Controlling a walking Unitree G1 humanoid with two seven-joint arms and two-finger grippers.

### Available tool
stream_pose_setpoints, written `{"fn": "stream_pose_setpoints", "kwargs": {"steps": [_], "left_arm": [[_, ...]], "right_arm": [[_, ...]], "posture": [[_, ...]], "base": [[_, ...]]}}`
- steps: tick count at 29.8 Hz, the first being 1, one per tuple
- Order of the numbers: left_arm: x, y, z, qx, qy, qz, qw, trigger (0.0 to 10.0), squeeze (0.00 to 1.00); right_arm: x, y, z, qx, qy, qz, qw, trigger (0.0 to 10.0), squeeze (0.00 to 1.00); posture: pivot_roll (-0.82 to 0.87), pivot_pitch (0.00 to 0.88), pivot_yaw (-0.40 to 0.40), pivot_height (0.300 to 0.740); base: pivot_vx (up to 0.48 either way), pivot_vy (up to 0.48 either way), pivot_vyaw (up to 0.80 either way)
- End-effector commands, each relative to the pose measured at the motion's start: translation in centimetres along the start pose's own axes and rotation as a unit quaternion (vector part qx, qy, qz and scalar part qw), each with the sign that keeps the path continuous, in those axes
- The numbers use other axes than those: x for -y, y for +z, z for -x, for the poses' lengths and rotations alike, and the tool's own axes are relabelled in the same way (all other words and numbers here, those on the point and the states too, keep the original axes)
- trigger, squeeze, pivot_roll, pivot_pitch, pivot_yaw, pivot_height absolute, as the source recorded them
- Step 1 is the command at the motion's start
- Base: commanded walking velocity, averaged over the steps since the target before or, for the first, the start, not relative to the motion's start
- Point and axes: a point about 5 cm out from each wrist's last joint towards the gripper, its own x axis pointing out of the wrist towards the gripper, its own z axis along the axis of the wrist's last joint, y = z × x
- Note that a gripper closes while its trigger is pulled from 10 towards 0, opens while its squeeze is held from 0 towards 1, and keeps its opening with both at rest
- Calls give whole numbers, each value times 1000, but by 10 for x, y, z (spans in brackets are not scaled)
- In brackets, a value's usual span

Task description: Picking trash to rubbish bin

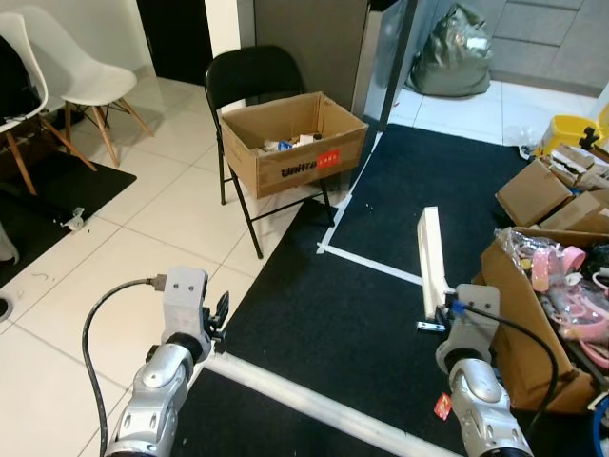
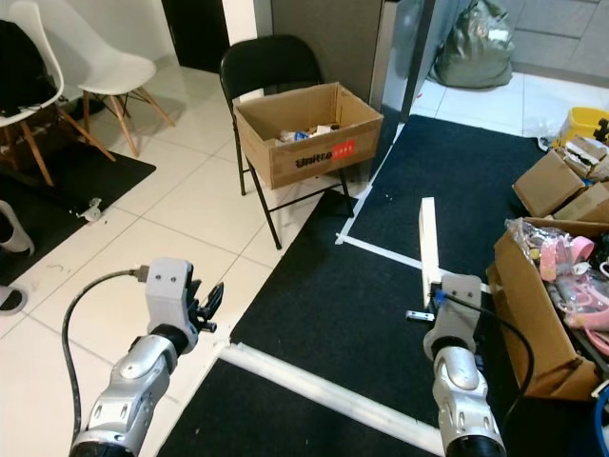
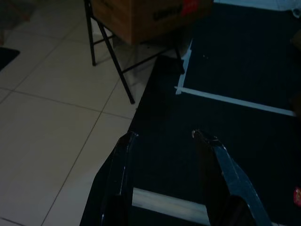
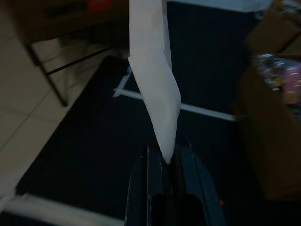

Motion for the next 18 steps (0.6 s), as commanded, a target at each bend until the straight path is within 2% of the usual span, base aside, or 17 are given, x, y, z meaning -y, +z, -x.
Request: {"fn": "stream_pose_setpoints", "kwargs": {"steps": [1,8,14,18], "left_arm": [[-1,-4,2,-7,0,1,1000,10000,0],[0,-4,2,-6,-1,3,1000,10000,0],[1,-4,2,-7,-2,3,1000,10000,0],[1,-4,1,-7,-3,4,1000,10000,0]], "right_arm": [[0,-8,3,-11,0,-5,1000,10000,0],[-6,-11,5,-13,8,-7,1000,10000,0],[-4,-11,4,-12,7,-7,1000,10000,0],[-3,-11,4,-12,6,-6,1000,10000,0]], "posture": [[-21,104,16,740],[-21,106,14,740],[-21,106,14,740],[-23,106,12,740]], "base": [[277,0,-650],[279,0,-701],[279,0,-698],[280,0,-102]]}}
